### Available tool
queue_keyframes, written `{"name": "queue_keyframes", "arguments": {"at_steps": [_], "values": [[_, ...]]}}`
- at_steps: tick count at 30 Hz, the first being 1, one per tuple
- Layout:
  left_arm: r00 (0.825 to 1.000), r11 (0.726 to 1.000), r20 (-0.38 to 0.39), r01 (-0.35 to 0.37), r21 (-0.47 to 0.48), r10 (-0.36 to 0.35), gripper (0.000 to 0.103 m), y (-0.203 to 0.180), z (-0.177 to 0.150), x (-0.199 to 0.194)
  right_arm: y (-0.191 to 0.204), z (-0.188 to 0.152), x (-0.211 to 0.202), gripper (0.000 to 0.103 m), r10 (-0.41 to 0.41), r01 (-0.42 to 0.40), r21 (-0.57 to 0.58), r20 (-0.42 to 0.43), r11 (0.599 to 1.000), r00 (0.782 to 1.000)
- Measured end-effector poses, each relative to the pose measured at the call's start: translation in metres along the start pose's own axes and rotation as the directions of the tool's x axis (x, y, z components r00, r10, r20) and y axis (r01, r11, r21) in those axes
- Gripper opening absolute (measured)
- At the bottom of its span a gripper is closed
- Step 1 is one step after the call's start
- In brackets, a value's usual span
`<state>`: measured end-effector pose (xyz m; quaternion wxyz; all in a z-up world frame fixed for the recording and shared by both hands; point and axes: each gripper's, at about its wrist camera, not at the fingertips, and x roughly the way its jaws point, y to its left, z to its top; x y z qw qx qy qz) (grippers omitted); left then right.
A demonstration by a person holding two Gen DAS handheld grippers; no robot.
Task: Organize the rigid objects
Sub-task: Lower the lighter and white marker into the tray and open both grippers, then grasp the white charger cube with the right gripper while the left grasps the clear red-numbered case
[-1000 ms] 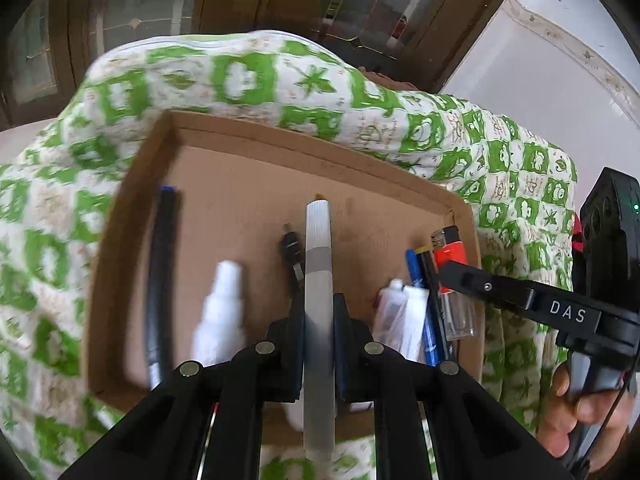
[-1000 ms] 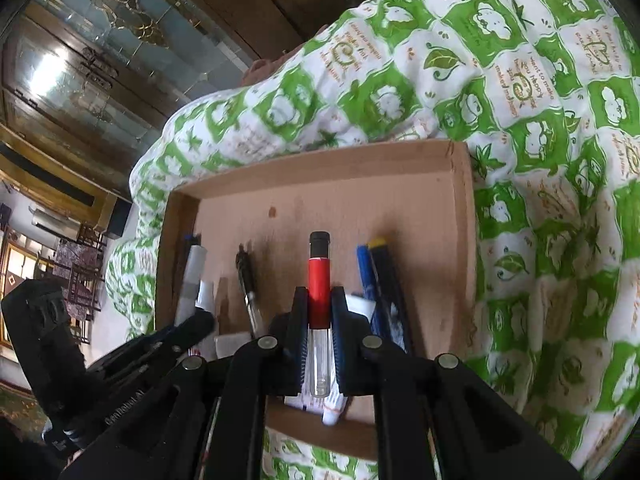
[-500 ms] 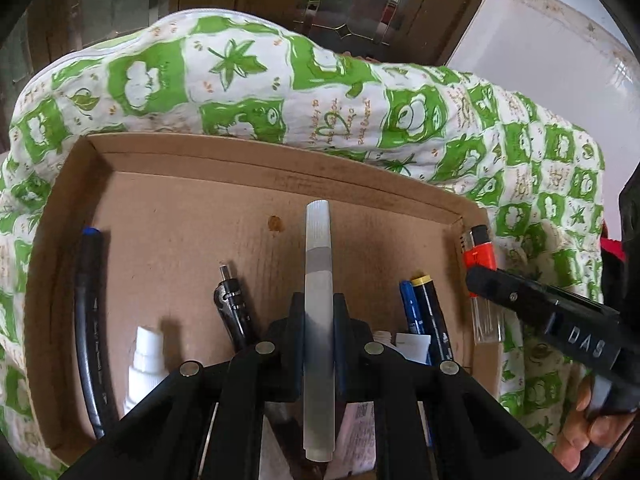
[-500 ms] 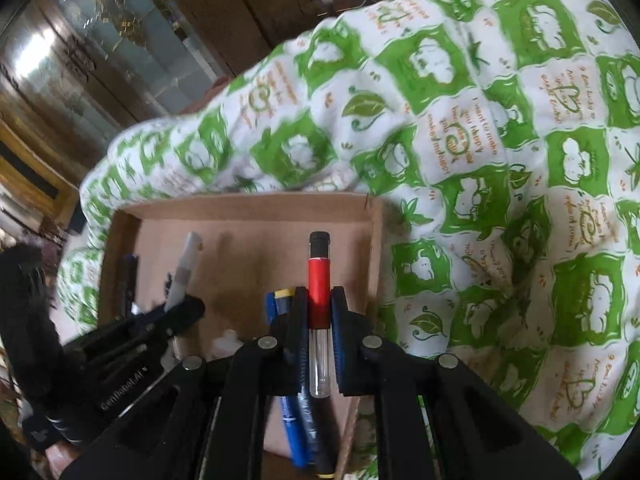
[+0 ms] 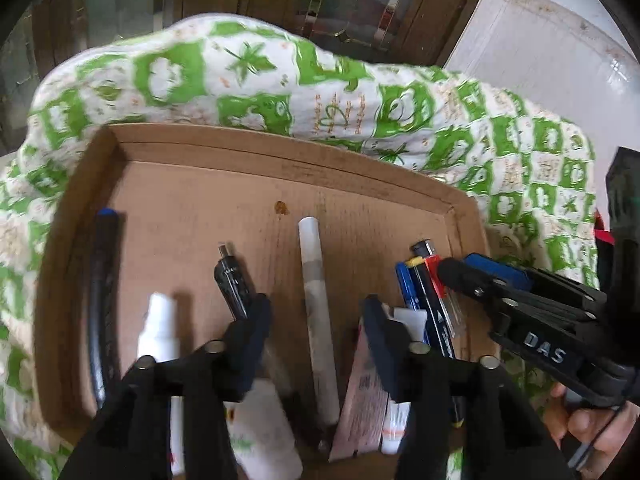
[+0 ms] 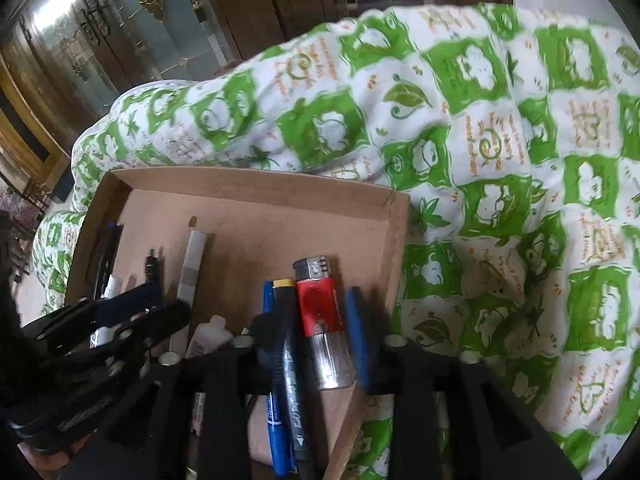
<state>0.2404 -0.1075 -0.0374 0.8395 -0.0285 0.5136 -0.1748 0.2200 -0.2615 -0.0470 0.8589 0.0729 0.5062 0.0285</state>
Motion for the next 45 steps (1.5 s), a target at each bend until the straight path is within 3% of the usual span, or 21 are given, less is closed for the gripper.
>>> {"name": "queue_keyframes", "arguments": {"at_steps": [4, 6, 9, 13, 16, 18, 23, 26, 31, 33, 35, 39, 41, 42, 45], "values": [[0.999, 1.000, 0.023, 0.025, -0.007, -0.025, 0.054, 0.003, -0.021, -0.033, 0.006, -0.004, -0.011, 0.039, -0.010, 0.010, -0.004, 0.020, 1.000, 1.000], [0.999, 1.000, 0.030, 0.024, -0.016, -0.024, 0.060, 0.009, -0.040, -0.050, 0.007, -0.008, -0.020, 0.048, -0.004, 0.004, 0.012, 0.031, 1.000, 1.000], [1.000, 0.997, 0.002, -0.003, -0.081, 0.003, 0.062, 0.030, -0.078, -0.076, 0.006, -0.018, -0.028, 0.057, 0.016, -0.017, 0.042, 0.012, 0.999, 1.000], [0.998, 0.992, -0.060, -0.031, -0.123, 0.024, 0.062, 0.063, -0.127, -0.114, 0.004, -0.034, -0.029, 0.060, 0.095, -0.088, 0.156, -0.034, 0.984, 0.995], [0.998, 0.988, -0.027, -0.055, -0.143, 0.052, 0.063, 0.087, -0.140, -0.143, 0.019, -0.045, -0.028, 0.060, 0.119, -0.106, 0.168, -0.070, 0.980, 0.990], [0.999, 0.982, -0.019, -0.030, -0.188, 0.027, 0.064, 0.103, -0.146, -0.152, 0.035, -0.053, -0.029, 0.060, 0.146, -0.131, 0.147, -0.098, 0.980, 0.984], [0.999, 0.978, -0.040, -0.026, -0.205, 0.018, 0.064, 0.119, -0.151, -0.150, 0.081, -0.080, -0.033, 0.060, 0.248, -0.233, 0.096, -0.194, 0.968, 0.949], [0.999, 0.984, -0.053, -0.007, -0.176, -0.002, 0.064, 0.119, -0.153, -0.148, 0.101, -0.093, -0.032, 0.060, 0.284, -0.273, 0.077, -0.241, 0.959, 0.928], [0.996, 0.994, -0.080, -0.056, -0.089, 0.049, 0.064, 0.110, -0.154, -0.142, 0.114, -0.112, -0.021, 0.059, 0.322, -0.302, 0.111, -0.305, 0.947, 0.897], [0.993, 0.996, -0.098, -0.071, -0.052, 0.065, 0.064, 0.106, -0.157, -0.138, 0.119, -0.116, -0.015, 0.052, 0.356, -0.328, 0.139, -0.323, 0.935, 0.877], [0.988, 0.996, -0.122, -0.091, 0.000, 0.090, 0.064, 0.100, -0.162, -0.134, 0.122, -0.119, -0.015, 0.052, 0.377, -0.356, 0.126, -0.330, 0.926, 0.865], [0.972, 0.987, -0.180, -0.134, 0.093, 0.149, 0.064, 0.092, -0.168, -0.118, 0.144, -0.122, -0.017, 0.052, 0.354, -0.371, 0.014, -0.333, 0.929, 0.874], [0.961, 0.975, -0.193, -0.176, 0.135, 0.200, 0.053, 0.091, -0.172, -0.109, 0.149, -0.125, -0.018, 0.052, 0.344, -0.373, -0.021, -0.342, 0.928, 0.874], [0.956, 0.971, -0.197, -0.189, 0.150, 0.216, 0.039, 0.090, -0.174, -0.106, 0.149, -0.125, -0.018, 0.052, 0.341, -0.373, -0.030, -0.343, 0.927, 0.875], [0.959, 0.970, -0.190, -0.181, 0.165, 0.211, 0.034, 0.087, -0.176, -0.107, 0.153, -0.125, -0.020, 0.052, 0.325, -0.366, -0.067, -0.334, 0.928, 0.885]]}}
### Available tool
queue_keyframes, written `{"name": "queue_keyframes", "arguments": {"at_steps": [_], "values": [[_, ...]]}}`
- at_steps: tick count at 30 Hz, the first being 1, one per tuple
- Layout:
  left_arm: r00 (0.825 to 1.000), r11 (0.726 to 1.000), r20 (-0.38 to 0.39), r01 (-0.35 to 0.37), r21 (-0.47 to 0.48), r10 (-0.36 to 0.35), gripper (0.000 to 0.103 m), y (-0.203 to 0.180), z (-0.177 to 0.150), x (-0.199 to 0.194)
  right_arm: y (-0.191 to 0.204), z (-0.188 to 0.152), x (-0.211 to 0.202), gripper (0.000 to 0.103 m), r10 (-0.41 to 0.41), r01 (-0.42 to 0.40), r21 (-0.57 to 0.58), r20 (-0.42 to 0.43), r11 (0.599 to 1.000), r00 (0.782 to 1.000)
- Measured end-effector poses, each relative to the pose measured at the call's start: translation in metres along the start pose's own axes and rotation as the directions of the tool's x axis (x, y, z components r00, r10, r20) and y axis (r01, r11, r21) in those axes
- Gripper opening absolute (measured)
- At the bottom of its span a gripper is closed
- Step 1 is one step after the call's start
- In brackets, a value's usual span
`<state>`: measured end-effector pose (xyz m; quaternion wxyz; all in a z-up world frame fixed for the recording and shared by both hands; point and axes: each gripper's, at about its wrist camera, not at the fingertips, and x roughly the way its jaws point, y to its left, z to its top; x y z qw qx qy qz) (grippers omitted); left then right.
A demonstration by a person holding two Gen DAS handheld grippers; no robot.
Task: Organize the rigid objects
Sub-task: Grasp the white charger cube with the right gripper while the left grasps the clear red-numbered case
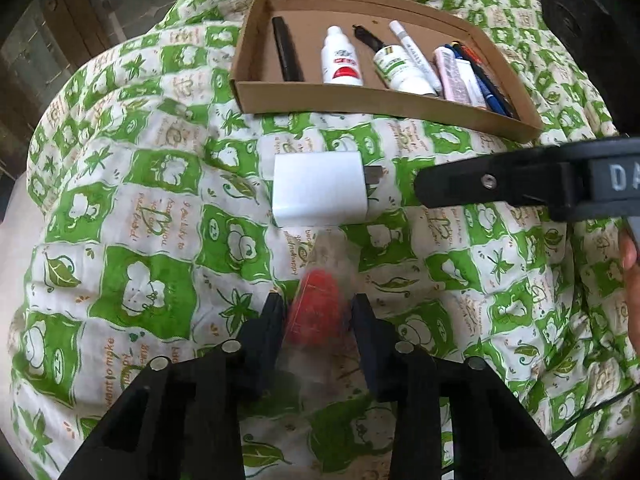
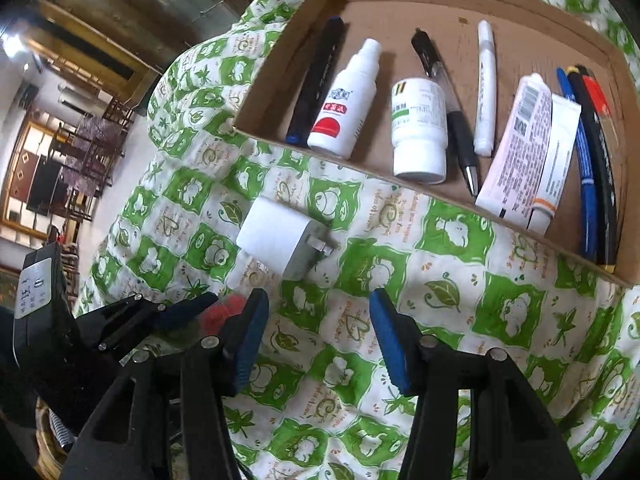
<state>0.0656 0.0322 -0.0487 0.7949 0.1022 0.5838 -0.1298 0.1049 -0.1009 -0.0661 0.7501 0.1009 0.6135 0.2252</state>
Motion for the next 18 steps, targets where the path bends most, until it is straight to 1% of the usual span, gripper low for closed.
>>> {"name": "queue_keyframes", "arguments": {"at_steps": [2, 3, 5, 8, 10, 13, 17, 18], "values": [[1.000, 1.000, 0.014, 0.023, -0.006, -0.023, 0.032, 0.000, -0.002, -0.004, 0.001, 0.000, 0.000, 0.055, -0.004, 0.005, -0.017, 0.002, 1.000, 1.000], [0.999, 0.999, 0.019, 0.047, -0.027, -0.046, 0.032, 0.003, -0.003, -0.006, 0.002, 0.000, 0.001, 0.058, -0.003, 0.003, -0.026, 0.001, 1.000, 1.000], [0.995, 0.992, 0.023, 0.096, -0.076, -0.094, 0.032, 0.012, -0.005, -0.010, 0.005, 0.000, 0.004, 0.061, -0.006, 0.006, -0.061, -0.003, 0.998, 1.000], [0.986, 0.970, 0.033, 0.169, -0.173, -0.166, 0.032, 0.027, -0.014, -0.014, 0.013, 0.000, 0.005, 0.061, -0.043, 0.046, -0.158, 0.025, 0.986, 0.999], [0.980, 0.957, 0.042, 0.199, -0.211, -0.195, 0.032, 0.030, -0.021, -0.018, 0.020, 0.002, 0.006, 0.061, -0.061, 0.070, -0.224, 0.047, 0.972, 0.997], [0.975, 0.949, 0.060, 0.220, -0.226, -0.212, 0.032, 0.026, -0.033, -0.028, 0.032, 0.007, 0.009, 0.061, -0.057, 0.073, -0.310, 0.062, 0.948, 0.996], [0.977, 0.950, 0.060, 0.214, -0.229, -0.206, 0.031, 0.025, -0.036, -0.028, 0.051, 0.019, 0.027, 0.062, -0.082, 0.096, -0.409, 0.053, 0.907, 0.995], [0.977, 0.949, 0.059, 0.214, -0.230, -0.205, 0.031, 0.025, -0.035, -0.028, 0.055, 0.022, 0.036, 0.066, -0.087, 0.095, -0.429, 0.038, 0.899, 0.995]]}}
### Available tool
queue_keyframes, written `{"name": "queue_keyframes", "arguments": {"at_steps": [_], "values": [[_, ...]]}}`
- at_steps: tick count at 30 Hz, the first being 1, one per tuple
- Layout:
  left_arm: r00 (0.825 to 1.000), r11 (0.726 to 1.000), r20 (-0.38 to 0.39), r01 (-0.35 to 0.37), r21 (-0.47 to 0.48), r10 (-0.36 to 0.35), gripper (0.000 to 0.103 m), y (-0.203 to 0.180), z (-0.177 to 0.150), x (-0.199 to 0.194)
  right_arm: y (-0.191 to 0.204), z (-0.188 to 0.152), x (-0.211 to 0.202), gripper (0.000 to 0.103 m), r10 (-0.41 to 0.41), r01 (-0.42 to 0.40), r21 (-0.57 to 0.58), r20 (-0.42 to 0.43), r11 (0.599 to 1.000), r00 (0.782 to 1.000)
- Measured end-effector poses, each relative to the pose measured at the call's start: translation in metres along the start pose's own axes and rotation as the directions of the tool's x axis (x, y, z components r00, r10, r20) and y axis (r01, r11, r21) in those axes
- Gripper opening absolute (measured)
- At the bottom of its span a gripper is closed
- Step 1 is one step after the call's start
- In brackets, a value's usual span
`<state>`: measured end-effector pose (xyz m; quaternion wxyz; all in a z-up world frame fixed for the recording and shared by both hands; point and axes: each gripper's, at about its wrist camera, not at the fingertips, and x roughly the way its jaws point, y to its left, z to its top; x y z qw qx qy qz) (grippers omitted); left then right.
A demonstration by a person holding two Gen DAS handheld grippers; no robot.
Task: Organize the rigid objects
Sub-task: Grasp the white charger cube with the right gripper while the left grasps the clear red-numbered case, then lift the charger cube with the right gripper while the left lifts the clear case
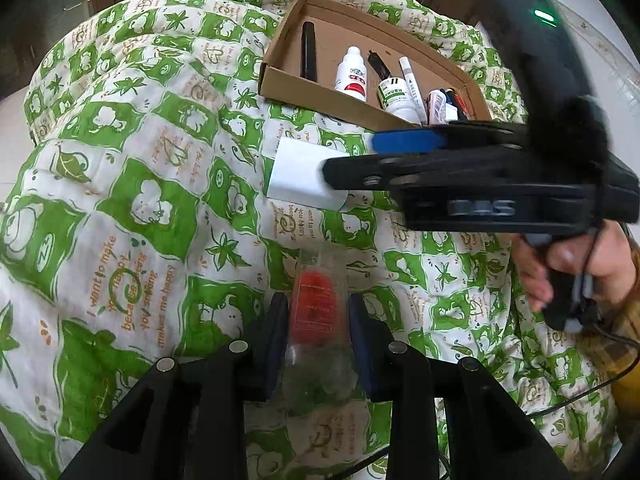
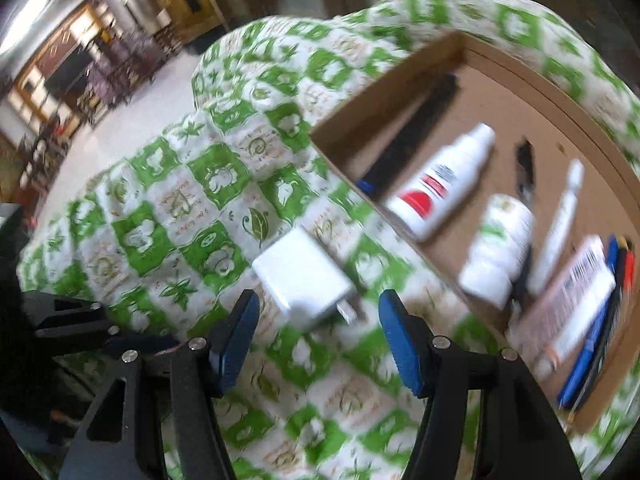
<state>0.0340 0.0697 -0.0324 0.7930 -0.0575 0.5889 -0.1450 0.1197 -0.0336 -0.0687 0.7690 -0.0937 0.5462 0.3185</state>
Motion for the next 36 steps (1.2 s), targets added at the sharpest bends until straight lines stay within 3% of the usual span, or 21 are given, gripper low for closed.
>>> {"name": "queue_keyframes", "arguments": {"at_steps": [4, 10, 18, 22, 25, 28, 33, 36], "values": [[1.000, 1.000, 0.004, -0.006, 0.001, 0.006, 0.031, 0.000, 0.001, 0.004, 0.014, 0.010, 0.037, 0.068, -0.033, 0.026, -0.082, -0.074, 0.996, 0.997], [1.000, 1.000, 0.015, -0.012, 0.005, 0.012, 0.031, -0.004, -0.001, 0.008, 0.031, 0.003, 0.048, 0.059, -0.149, 0.142, -0.135, -0.043, 0.981, 0.988], [1.000, 1.000, 0.029, 0.000, 0.013, 0.000, 0.031, -0.014, 0.005, 0.015, -0.003, -0.037, 0.010, 0.050, -0.154, 0.164, 0.053, -0.157, 0.985, 0.975], [0.998, 0.997, 0.064, -0.010, 0.072, 0.005, 0.031, -0.033, 0.027, 0.023, -0.040, -0.076, -0.003, 0.049, -0.167, 0.234, 0.239, -0.270, 0.942, 0.948], [0.996, 0.997, 0.086, 0.019, 0.076, -0.026, 0.031, -0.042, 0.044, 0.032, -0.060, -0.095, -0.005, 0.049, -0.131, 0.222, 0.334, -0.275, 0.916, 0.952], [0.996, 0.996, 0.089, 0.016, 0.087, -0.023, 0.031, -0.046, 0.047, 0.046, -0.060, -0.091, -0.005, 0.049, -0.144, 0.235, 0.339, -0.273, 0.911, 0.951], [0.999, 0.994, 0.029, -0.028, 0.102, 0.025, 0.032, -0.041, 0.039, 0.074, -0.040, -0.084, 0.004, 0.049, -0.216, 0.282, 0.247, -0.266, 0.927, 0.940], [0.999, 0.995, 0.037, -0.029, 0.092, 0.026, 0.032, -0.041, 0.042, 0.072, -0.039, -0.082, 0.003, 0.049, -0.213, 0.274, 0.248, -0.246, 0.929, 0.946]]}}
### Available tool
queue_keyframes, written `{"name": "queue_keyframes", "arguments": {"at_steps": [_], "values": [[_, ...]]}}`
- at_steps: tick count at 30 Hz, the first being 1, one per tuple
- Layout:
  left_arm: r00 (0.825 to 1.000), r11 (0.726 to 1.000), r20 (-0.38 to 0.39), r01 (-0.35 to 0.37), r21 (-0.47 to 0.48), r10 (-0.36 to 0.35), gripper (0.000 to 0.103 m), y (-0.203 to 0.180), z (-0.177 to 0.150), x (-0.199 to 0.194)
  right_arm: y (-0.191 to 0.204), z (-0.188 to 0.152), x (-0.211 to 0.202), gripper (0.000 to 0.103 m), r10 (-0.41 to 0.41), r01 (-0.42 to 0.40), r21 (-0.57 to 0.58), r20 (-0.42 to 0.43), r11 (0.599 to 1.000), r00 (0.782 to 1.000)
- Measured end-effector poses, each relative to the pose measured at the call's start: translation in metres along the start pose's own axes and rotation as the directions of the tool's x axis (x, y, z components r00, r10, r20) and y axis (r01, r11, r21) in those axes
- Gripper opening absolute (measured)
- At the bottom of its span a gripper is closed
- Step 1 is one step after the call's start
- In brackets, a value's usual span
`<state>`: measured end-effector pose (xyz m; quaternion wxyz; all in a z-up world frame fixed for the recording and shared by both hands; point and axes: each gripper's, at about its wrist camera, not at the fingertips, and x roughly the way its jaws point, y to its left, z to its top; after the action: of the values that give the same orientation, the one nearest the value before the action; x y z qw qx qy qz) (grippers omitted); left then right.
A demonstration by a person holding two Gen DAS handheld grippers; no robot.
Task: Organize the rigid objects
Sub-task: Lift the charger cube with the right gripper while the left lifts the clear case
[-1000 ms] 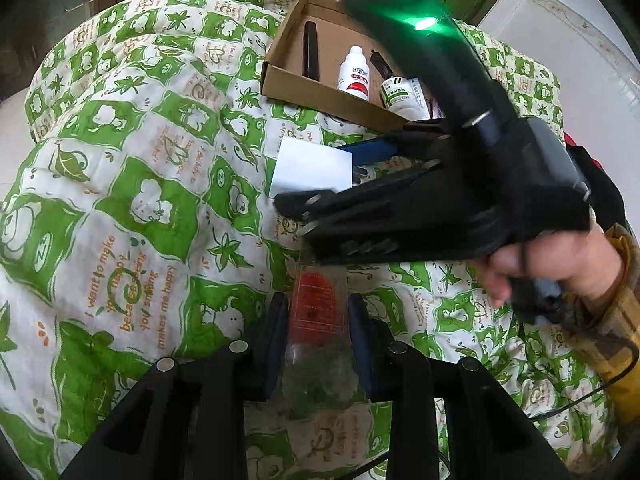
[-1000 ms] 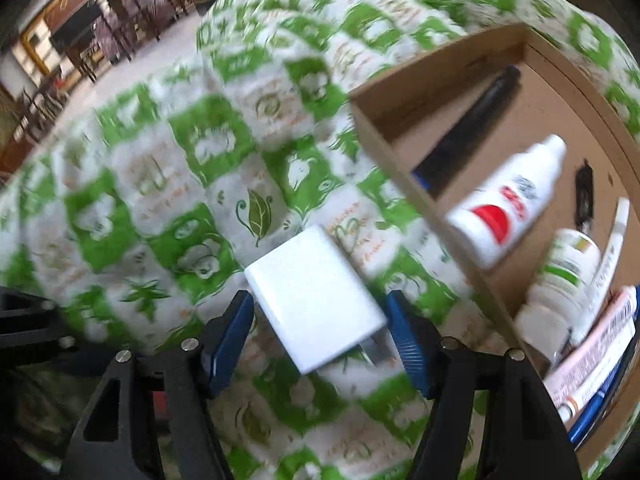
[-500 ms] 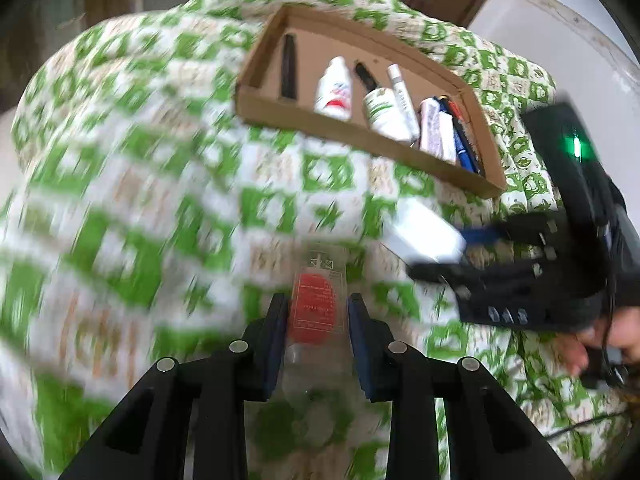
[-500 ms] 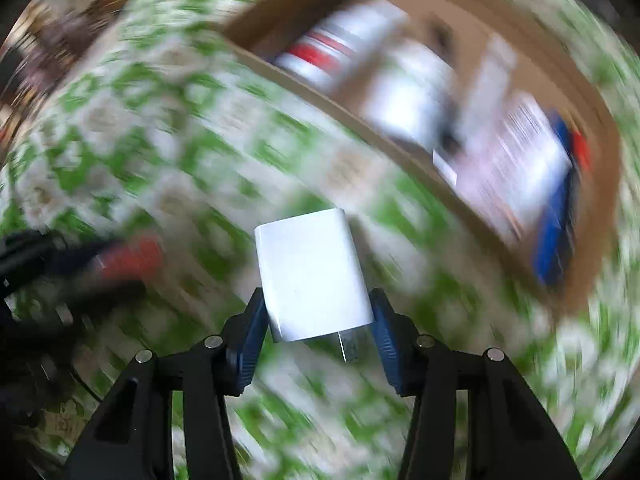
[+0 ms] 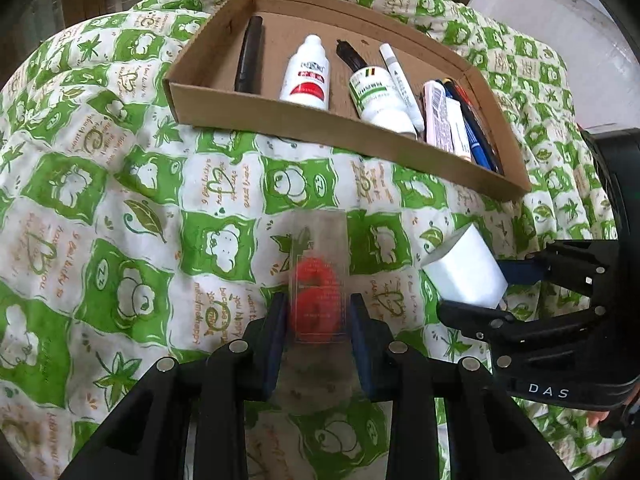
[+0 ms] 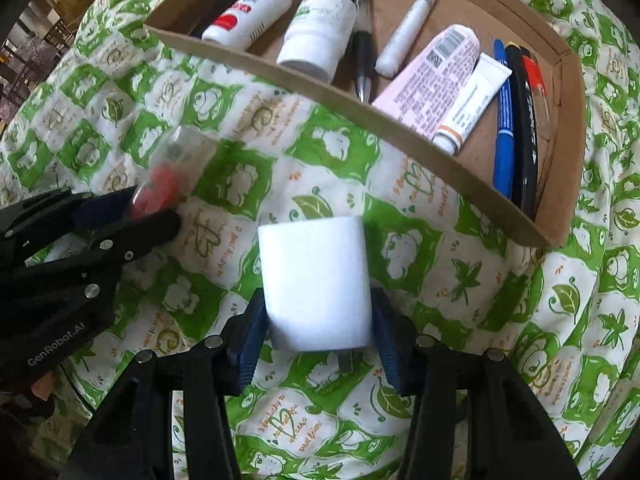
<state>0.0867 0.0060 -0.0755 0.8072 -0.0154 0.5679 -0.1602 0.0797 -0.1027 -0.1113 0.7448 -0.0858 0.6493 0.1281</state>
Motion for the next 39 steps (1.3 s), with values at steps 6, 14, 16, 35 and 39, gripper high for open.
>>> {"name": "queue_keyframes", "arguments": {"at_steps": [6, 14, 16, 35, 39], "values": [[1.000, 0.999, 0.006, -0.025, 0.021, 0.025, 0.032, 0.000, 0.000, 0.002, 0.002, 0.005, -0.002, 0.049, -0.015, 0.016, -0.009, 0.016, 1.000, 1.000], [0.999, 0.999, 0.004, -0.037, 0.032, 0.037, 0.031, -0.014, 0.008, 0.013, 0.000, 0.002, 0.001, 0.047, 0.002, -0.003, 0.017, 0.022, 1.000, 1.000], [0.999, 0.998, 0.007, -0.045, 0.039, 0.045, 0.030, -0.016, 0.009, 0.013, -0.005, 0.004, 0.005, 0.046, 0.006, -0.007, 0.021, 0.025, 1.000, 1.000], [0.999, 0.999, 0.037, 0.021, -0.042, -0.019, 0.030, 0.004, 0.001, -0.013, -0.034, 0.007, -0.026, 0.046, 0.190, -0.193, 0.117, 0.037, 0.974, 0.981], [0.998, 0.997, 0.052, 0.040, -0.072, -0.036, 0.030, 0.008, 0.002, -0.024, -0.040, 0.010, -0.036, 0.046, 0.267, -0.272, 0.137, 0.051, 0.952, 0.962]]}}
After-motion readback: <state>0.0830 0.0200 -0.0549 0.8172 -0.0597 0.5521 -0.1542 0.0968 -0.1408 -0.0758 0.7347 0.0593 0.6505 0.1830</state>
